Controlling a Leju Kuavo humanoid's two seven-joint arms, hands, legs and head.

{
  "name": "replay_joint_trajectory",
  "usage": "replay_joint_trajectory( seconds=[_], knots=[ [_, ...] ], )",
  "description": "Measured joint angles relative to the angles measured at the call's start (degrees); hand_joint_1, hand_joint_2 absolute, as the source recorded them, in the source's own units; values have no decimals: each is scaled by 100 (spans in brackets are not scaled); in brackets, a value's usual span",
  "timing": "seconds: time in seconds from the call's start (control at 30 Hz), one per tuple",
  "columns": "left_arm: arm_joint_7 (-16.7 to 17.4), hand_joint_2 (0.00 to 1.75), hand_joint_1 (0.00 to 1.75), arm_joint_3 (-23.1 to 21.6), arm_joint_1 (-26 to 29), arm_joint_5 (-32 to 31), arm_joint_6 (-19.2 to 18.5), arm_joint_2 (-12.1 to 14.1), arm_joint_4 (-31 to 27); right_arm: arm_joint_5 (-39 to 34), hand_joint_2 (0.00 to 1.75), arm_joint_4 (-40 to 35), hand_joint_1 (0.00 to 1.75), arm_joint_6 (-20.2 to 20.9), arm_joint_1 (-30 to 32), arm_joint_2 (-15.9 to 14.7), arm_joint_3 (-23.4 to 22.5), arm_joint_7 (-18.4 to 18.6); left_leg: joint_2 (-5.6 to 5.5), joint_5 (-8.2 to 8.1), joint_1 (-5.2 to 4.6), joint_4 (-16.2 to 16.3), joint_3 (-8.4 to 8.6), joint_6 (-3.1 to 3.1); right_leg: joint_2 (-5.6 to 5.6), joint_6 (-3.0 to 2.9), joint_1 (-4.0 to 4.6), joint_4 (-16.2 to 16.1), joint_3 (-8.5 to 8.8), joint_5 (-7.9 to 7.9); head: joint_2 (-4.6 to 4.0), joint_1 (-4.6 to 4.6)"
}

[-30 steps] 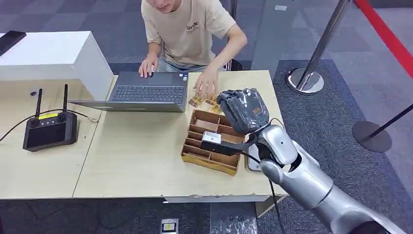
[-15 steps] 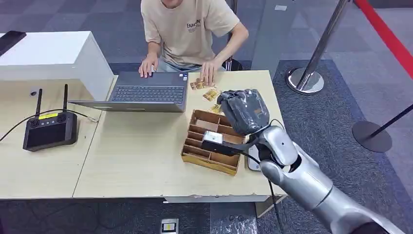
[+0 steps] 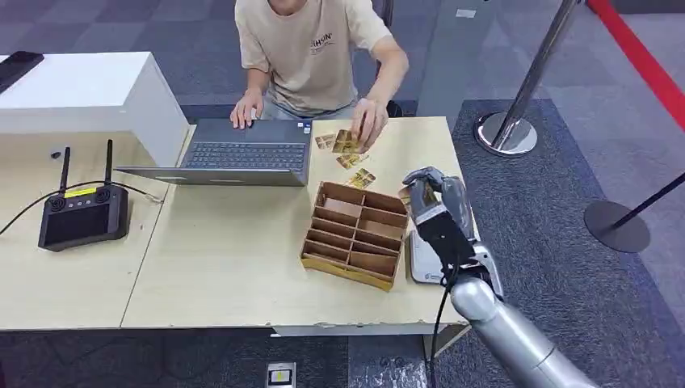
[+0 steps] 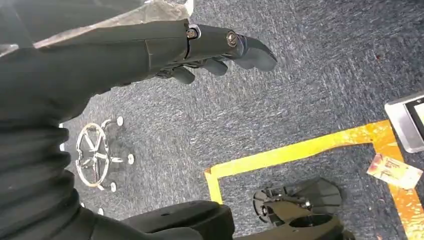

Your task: Pass the card to the sensor for recognition and then transmit it.

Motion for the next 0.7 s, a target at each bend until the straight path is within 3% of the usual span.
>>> replay_joint_trajectory(
  seconds=[0.27, 0.7],
  knots=[
    [59, 175, 0, 2, 25, 2, -2, 0, 0, -231, 175, 243, 175, -70, 422, 0, -474, -146, 1, 0, 0, 0, 0, 0, 0, 0, 0, 0, -1, 0, 0, -2],
    [116, 175, 0, 2, 24, -24, 0, -7, 0, -212, 175, 1021, 175, -221, 486, 120, -684, -326, 1, 0, 0, 0, 0, 0, 0, 0, 0, 0, 0, 0, 0, 0]
  ],
)
